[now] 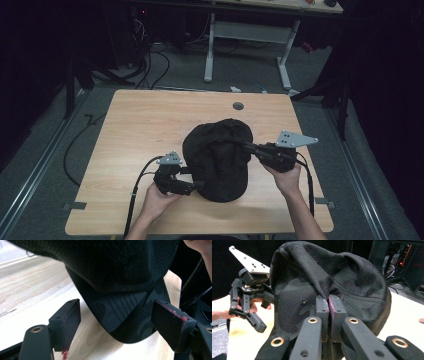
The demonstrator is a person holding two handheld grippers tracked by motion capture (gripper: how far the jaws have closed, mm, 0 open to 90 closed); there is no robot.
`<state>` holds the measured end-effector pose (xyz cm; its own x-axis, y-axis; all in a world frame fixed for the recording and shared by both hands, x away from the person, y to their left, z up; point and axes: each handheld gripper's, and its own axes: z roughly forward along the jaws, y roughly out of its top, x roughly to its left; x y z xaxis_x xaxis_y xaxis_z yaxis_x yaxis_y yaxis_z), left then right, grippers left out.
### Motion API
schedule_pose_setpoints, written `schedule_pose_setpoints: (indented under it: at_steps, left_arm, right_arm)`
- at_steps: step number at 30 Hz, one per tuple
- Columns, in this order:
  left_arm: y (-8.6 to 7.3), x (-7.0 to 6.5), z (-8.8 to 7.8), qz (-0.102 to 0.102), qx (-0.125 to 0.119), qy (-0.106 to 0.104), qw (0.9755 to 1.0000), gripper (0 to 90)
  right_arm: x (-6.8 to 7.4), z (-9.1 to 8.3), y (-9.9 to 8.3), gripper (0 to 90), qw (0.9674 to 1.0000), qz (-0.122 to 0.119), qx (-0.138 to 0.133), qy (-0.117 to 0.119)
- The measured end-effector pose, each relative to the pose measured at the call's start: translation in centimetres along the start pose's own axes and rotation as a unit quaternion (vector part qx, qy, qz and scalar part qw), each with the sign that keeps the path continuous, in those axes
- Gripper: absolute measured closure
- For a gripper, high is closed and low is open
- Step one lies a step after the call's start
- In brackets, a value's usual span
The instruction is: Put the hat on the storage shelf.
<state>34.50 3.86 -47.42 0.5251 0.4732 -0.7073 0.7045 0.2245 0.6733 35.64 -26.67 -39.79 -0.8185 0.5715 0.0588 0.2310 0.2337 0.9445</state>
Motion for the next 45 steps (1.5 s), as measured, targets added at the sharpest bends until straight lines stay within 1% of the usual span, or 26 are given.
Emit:
schedule_pose_setpoints:
  at_steps: [3, 6, 9, 10, 13, 16, 20, 26, 32, 35, 36, 38, 40, 42, 44, 45]
  left_arm:
    - [0.0, -0.1, 0.2, -0.001, 0.001, -0.004, 1.0000, 24.9]
    - [0.0, -0.3, 0.3, -0.001, 0.002, -0.011, 0.9999, 29.3]
    - [0.0, -0.3, 0.3, 0.001, 0.005, -0.016, 0.9999, 31.1]
    - [0.0, -0.4, 0.3, -0.003, 0.004, -0.018, 0.9998, 31.9]
    - [0.0, -0.3, 0.2, -0.002, 0.005, -0.019, 0.9998, 36.5]
    - [0.1, -0.4, 0.0, -0.001, 0.006, -0.021, 0.9998, 38.7]
    - [0.1, -0.3, 0.0, -0.007, 0.009, -0.024, 0.9997, 41.4]
    - [0.0, -0.5, -0.2, -0.001, 0.017, -0.023, 0.9996, 46.6]
    - [0.0, -0.5, -0.3, -0.003, 0.023, -0.025, 0.9994, 51.9]
    - [0.0, -0.5, -0.5, -0.008, 0.025, -0.031, 0.9992, 56.4]
    - [0.0, -0.5, -0.5, -0.010, 0.026, -0.034, 0.9990, 56.4]
    - [0.0, -0.6, -0.7, -0.011, 0.028, -0.038, 0.9988, 60.0]
    - [0.0, -0.7, -0.7, -0.011, 0.028, -0.037, 0.9989, 61.3]
    - [0.0, -0.7, -0.8, -0.008, 0.028, -0.039, 0.9988, 65.0]
    - [0.0, -0.8, -0.8, -0.011, 0.027, -0.044, 0.9986, 68.3]
    - [-0.1, -0.9, -0.9, -0.012, 0.029, -0.045, 0.9985, 71.4]
  right_arm:
    - [0.0, 0.0, 0.0, 87.9, 1.0000, 0.000, -0.001, 0.003]
    - [0.0, 0.1, 0.0, 87.9, 1.0000, 0.001, -0.001, 0.006]
    - [0.0, 0.1, 0.0, 87.9, 1.0000, 0.002, 0.000, 0.009]
    - [0.0, 0.2, 0.0, 87.9, 0.9999, 0.001, -0.001, 0.011]
    - [0.0, 0.3, 0.0, 87.9, 0.9999, 0.001, 0.000, 0.015]
    - [-0.1, 0.3, -0.1, 87.9, 0.9999, 0.004, -0.003, 0.017]
    - [-0.2, 0.3, -0.1, 87.9, 0.9999, 0.006, -0.002, 0.014]
    - [-0.2, 0.5, -0.1, 87.8, 1.0000, 0.004, 0.003, 0.004]
    - [-0.4, 0.8, -0.2, 87.8, 1.0000, 0.002, 0.006, -0.002]
    - [-0.5, 0.9, -0.2, 87.8, 1.0000, 0.001, 0.006, -0.004]
    - [-0.5, 0.9, -0.2, 87.8, 1.0000, 0.001, 0.006, -0.004]
    - [-0.7, 1.0, -0.3, 87.7, 1.0000, 0.002, 0.006, -0.005]
    - [-0.8, 1.0, -0.3, 87.6, 1.0000, 0.002, 0.006, -0.006]
    - [-0.9, 1.2, -0.3, 87.4, 0.9999, 0.002, 0.006, -0.008]
    - [-0.9, 1.3, -0.4, 87.1, 0.9999, 0.003, 0.008, -0.012]
    - [-1.1, 1.5, -0.5, 86.6, 0.9998, 0.007, 0.011, -0.016]
